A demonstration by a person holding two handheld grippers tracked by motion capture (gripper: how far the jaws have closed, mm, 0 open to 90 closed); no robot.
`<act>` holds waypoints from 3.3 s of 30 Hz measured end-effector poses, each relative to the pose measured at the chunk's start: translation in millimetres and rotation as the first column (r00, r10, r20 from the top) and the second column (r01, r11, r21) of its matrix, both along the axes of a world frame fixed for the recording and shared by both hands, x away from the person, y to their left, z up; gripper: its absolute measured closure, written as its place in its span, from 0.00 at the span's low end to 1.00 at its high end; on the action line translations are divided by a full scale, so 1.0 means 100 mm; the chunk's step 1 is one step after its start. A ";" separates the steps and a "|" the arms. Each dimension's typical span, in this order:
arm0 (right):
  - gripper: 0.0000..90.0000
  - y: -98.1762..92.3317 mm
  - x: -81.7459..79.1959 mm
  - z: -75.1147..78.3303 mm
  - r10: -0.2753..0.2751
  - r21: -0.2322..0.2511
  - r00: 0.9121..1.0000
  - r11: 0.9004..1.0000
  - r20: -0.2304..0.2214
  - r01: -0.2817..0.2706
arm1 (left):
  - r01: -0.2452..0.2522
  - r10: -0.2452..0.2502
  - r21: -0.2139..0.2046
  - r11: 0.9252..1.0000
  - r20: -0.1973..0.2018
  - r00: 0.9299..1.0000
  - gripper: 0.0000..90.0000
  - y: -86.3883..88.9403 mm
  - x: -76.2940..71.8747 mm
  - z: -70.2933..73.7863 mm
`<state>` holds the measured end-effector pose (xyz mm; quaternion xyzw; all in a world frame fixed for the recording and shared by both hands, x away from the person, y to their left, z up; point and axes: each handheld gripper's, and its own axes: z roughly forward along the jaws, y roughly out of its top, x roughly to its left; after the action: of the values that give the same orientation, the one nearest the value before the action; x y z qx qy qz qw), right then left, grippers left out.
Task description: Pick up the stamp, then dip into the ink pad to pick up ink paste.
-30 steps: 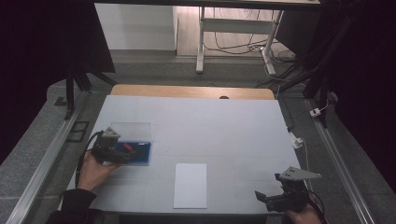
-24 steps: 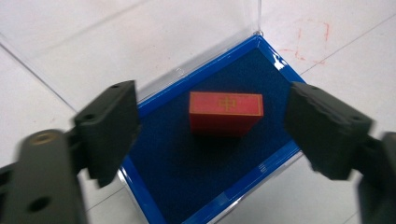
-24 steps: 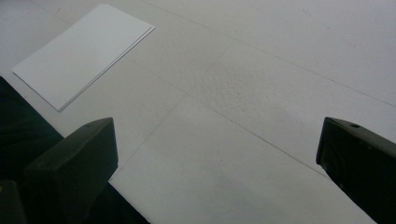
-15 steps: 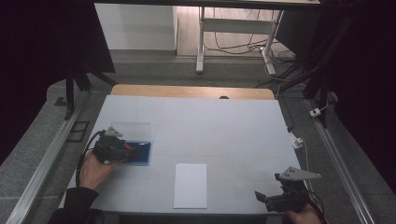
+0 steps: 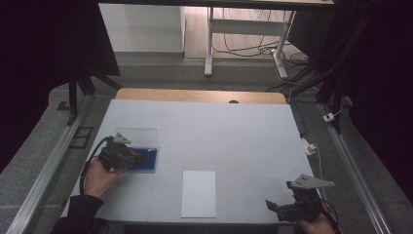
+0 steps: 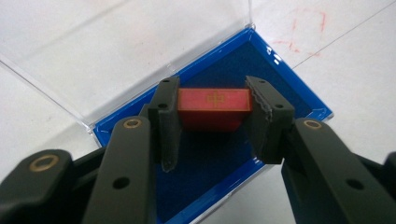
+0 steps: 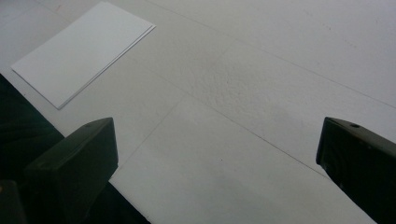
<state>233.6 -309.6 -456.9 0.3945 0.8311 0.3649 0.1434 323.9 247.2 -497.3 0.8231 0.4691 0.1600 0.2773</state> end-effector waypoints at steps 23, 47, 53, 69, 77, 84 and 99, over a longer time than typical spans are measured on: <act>0.00 0.01 0.00 0.00 0.006 -0.004 1.000 1.000 0.004 -0.006 | -0.015 0.017 -0.073 0.997 0.023 1.000 0.65 -0.02 -0.03 0.13; 0.00 0.01 0.00 0.00 0.006 -0.005 1.000 1.000 0.003 -0.006 | -0.019 0.017 -0.072 0.997 -0.037 0.999 0.65 -0.06 0.11 -0.04; 0.00 0.01 0.00 0.00 0.007 -0.005 1.000 1.000 0.003 -0.007 | 0.003 -0.003 -0.028 1.000 -0.015 1.000 0.65 -0.11 0.10 -0.04; 0.00 0.02 0.00 0.00 0.008 -0.012 1.000 1.000 0.003 -0.008 | -0.003 0.002 0.030 1.000 0.025 1.000 0.65 -0.19 0.03 -0.07; 0.00 0.02 -0.01 0.00 0.008 -0.011 1.000 1.000 0.005 -0.008 | -0.024 0.022 -0.087 0.996 -0.019 1.000 0.65 -0.06 0.08 -0.10; 0.00 0.02 -0.01 0.00 0.009 -0.012 1.000 1.000 0.003 -0.009 | -0.013 0.013 -0.004 1.000 0.006 1.000 0.65 -0.15 0.05 -0.07; 0.00 0.02 -0.01 0.00 0.010 -0.016 1.000 1.000 0.003 -0.010 | -0.026 0.025 -0.070 0.997 -0.024 0.999 0.65 -0.08 0.09 -0.07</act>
<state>232.7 -307.5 -457.2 0.3885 0.8356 0.3598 0.1460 332.6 239.3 -504.3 0.8085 0.4881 0.1375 0.2988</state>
